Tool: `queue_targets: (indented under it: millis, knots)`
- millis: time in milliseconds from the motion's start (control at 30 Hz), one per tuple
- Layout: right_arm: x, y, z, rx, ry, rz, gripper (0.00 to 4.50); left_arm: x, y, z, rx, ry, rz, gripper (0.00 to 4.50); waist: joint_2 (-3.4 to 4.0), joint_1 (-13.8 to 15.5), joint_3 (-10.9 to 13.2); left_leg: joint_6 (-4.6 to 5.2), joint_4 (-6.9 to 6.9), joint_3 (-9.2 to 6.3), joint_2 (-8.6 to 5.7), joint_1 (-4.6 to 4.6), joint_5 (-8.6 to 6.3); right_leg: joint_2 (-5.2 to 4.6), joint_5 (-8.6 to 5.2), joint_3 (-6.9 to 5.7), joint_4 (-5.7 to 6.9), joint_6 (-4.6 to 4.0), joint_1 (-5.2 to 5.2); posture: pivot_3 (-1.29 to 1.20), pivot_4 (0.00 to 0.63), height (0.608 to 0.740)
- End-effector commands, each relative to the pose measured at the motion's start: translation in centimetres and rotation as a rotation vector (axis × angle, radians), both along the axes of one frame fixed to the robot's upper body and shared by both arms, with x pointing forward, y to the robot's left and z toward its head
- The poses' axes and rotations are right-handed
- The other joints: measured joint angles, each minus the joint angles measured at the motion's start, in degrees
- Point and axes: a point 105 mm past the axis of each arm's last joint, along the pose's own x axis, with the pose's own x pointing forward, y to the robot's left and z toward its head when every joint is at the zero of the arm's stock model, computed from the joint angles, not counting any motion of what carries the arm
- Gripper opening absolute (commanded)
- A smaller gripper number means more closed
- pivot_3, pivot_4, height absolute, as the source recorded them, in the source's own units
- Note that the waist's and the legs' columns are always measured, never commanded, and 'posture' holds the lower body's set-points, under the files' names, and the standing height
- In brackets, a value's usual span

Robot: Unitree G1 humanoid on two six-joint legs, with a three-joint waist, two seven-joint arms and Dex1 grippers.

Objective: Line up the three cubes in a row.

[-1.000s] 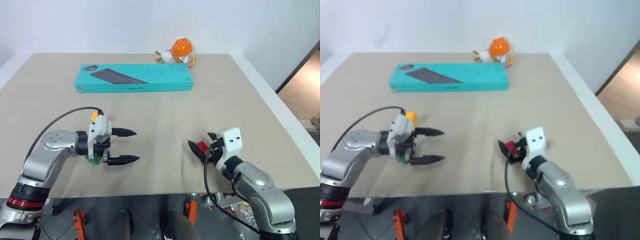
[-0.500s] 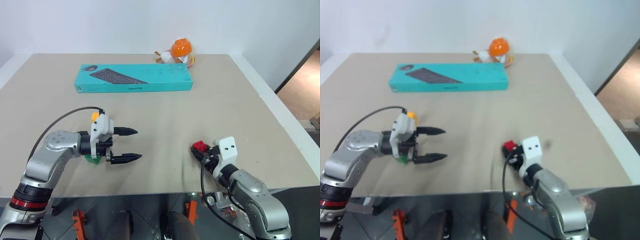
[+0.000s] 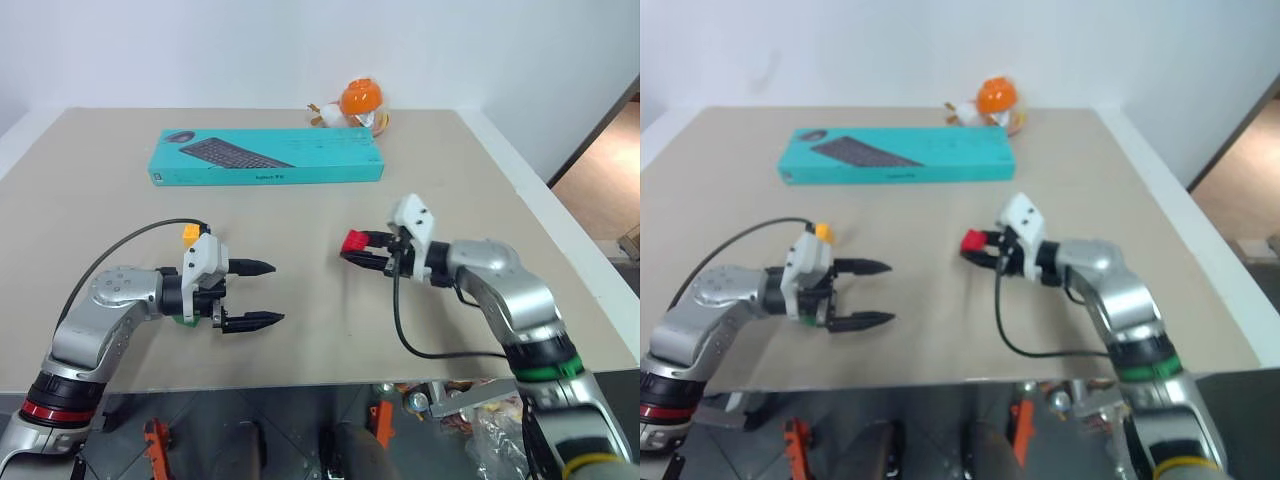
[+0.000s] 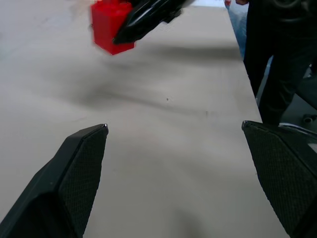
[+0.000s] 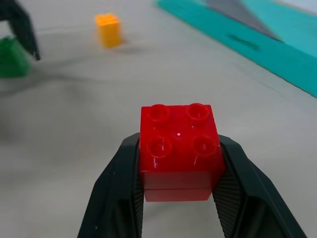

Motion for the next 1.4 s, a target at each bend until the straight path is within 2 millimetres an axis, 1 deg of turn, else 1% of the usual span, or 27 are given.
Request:
queue_targets:
  millis: [33,67,133,200,333,533,600,633,767,833,900,967,1033,1067,1133,1167,1200,1300,1367,1400]
  knots:
    - [1.1,0.6,-0.8,-0.091,0.009,0.142,1.26,-0.2,-0.1,0.7,-0.001,-0.037,0.007,4.5,0.0,-0.01,0.0,-0.02,-0.06,0.05,-0.02,-0.06,-0.02,0.06,0.03,0.04,0.0,-0.01,-0.09,0.0,0.15,0.74]
    - [1.4,0.8,-1.0,-0.106,0.012,0.161,1.26,-0.3,0.0,0.7,-0.002,-0.037,0.012,4.5,0.0,0.02,0.01,-0.01,-0.09,0.03,-0.01,-0.12,-0.04,0.1,0.19,0.16,0.01,0.27,-0.13,0.0,0.15,0.74]
    - [2.1,1.1,-1.8,-0.161,0.002,0.202,1.26,-0.4,0.2,0.6,-0.003,-0.037,0.033,4.5,0.01,-0.08,0.01,0.0,-0.1,0.07,-0.03,-0.13,-0.18,0.17,0.12,0.26,0.01,0.33,-0.16,0.0,0.15,0.74]
    - [2.5,1.7,-2.2,-0.175,0.008,0.231,1.26,-0.7,0.4,0.5,-0.003,-0.034,0.058,4.5,0.01,-0.13,0.01,-0.05,-0.1,0.11,-0.01,-0.15,-0.27,0.21,0.07,0.36,0.01,0.34,-0.23,0.0,0.15,0.74]
    - [2.7,2.3,-2.9,-0.183,0.023,0.278,1.26,-1.0,0.6,0.5,-0.007,-0.037,0.092,4.5,0.01,-0.2,0.01,-0.06,-0.12,0.22,0.09,-0.15,-0.35,0.29,0.05,0.54,0.05,0.35,-0.35,0.0,0.15,0.74]
    - [2.9,2.3,-3.5,-0.2,0.038,0.293,1.26,-1.4,0.6,0.5,-0.011,-0.038,0.116,4.5,0.01,-0.19,0.01,-0.1,0.0,0.41,0.11,-0.08,-0.32,0.3,0.17,0.68,0.22,0.31,-0.43,0.0,0.15,0.74]
    - [3.0,2.1,-3.7,-0.213,0.037,0.291,2.3,-1.4,0.6,0.5,-0.012,-0.037,0.12,4.5,0.01,-0.19,0.0,-0.1,0.02,0.51,0.12,-0.03,-0.31,0.3,0.22,0.75,0.23,0.29,-0.43,0.0,0.15,0.74]
    - [3.1,2.1,-3.7,-0.217,0.031,0.292,2.57,-1.4,0.6,0.5,-0.012,-0.037,0.123,4.5,0.01,-0.19,0.0,-0.09,0.02,0.54,0.12,-0.02,-0.31,0.3,0.22,0.78,0.24,0.29,-0.42,0.0,0.15,0.74]
    - [3.0,2.1,-2.9,-0.186,0.018,0.295,3.98,-1.1,0.9,0.6,-0.026,-0.044,0.163,4.5,0.01,-0.19,0.0,-0.09,0.04,0.64,0.14,-0.03,-0.3,0.3,0.26,0.87,0.26,0.33,-0.48,0.0,0.15,0.74]
    - [2.7,2.1,-2.2,-0.163,0.002,0.301,4.49,-0.7,1.1,1.0,-0.051,-0.054,0.207,4.5,0.01,-0.19,0.0,-0.09,0.02,0.69,0.15,-0.05,-0.3,0.3,0.26,0.93,0.27,0.34,-0.55,0.0,0.15,0.74]
    - [2.3,2.0,-1.3,-0.132,-0.025,0.3,4.49,-0.5,1.8,1.3,-0.067,-0.07,0.266,4.5,0.01,-0.19,0.0,-0.1,0.01,0.71,0.21,-0.07,-0.3,0.3,0.26,0.96,0.28,0.34,-0.58,0.0,0.15,0.74]
    - [1.7,1.9,0.0,-0.09,-0.061,0.293,4.49,0.0,3.2,1.9,-0.085,-0.099,0.37,4.5,0.01,-0.18,0.0,-0.1,-0.01,0.7,0.25,-0.09,-0.31,0.3,0.25,0.96,0.29,0.35,-0.61,0.0,0.15,0.74]
    - [1.1,1.7,1.0,-0.068,-0.095,0.283,4.49,0.5,5.0,2.6,-0.106,-0.132,0.498,4.5,0.01,-0.16,0.0,-0.1,-0.03,0.69,0.29,-0.1,-0.31,0.27,0.24,0.98,0.31,0.35,-0.64,0.0,0.15,0.74]
    - [0.7,1.6,1.7,-0.055,-0.118,0.276,4.49,0.5,6.3,3.1,-0.113,-0.173,0.589,4.5,0.01,-0.19,0.0,-0.1,-0.02,0.7,0.33,-0.11,-0.31,0.23,0.25,0.98,0.3,0.34,-0.66,0.0,0.15,0.74]
    - [-0.1,1.5,2.9,-0.02,-0.163,0.255,4.49,-0.3,8.2,3.3,-0.122,-0.232,0.745,4.5,0.01,-0.29,0.0,-0.12,-0.02,0.7,0.41,-0.08,-0.32,0.19,0.25,1.0,0.31,0.33,-0.66,0.0,0.15,0.74]
    - [-0.3,1.5,3.2,-0.009,-0.175,0.246,4.49,-0.7,8.6,3.3,-0.125,-0.246,0.786,4.5,0.01,-0.3,0.0,-0.13,-0.05,0.7,0.42,-0.06,-0.33,0.19,0.25,1.04,0.3,0.32,-0.69,0.0,0.15,0.74]
    - [-0.6,1.6,3.3,-0.001,-0.182,0.241,4.49,-1.5,8.8,3.1,-0.139,-0.247,0.833,4.5,0.01,-0.26,0.0,-0.18,-0.06,0.73,0.44,-0.01,-0.36,0.18,0.25,1.1,0.3,0.32,-0.67,0.0,0.15,0.74]
    - [-1.4,1.8,3.4,0.011,-0.199,0.231,4.49,-3.4,9.4,2.4,-0.159,-0.258,0.962,4.5,-0.05,-0.19,-0.03,-0.18,-0.04,0.76,0.42,0.0,-0.36,0.16,0.26,1.14,0.3,0.32,-0.67,0.0,0.15,0.74]
    - [-1.8,2.1,3.4,0.02,-0.203,0.227,4.49,-4.5,10.2,1.4,-0.183,-0.231,1.087,4.5,-0.06,-0.17,-0.04,-0.18,0.0,0.8,0.41,0.02,-0.36,0.13,0.26,1.15,0.3,0.32,-0.63,0.0,0.15,0.74]
    - [-1.9,2.2,3.4,0.023,-0.205,0.224,4.49,-4.8,10.5,0.9,-0.189,-0.214,1.129,4.5,-0.06,-0.14,-0.04,-0.18,0.02,0.85,0.4,-0.01,-0.35,0.14,0.26,1.15,0.29,0.19,-0.65,0.0,0.15,0.74]
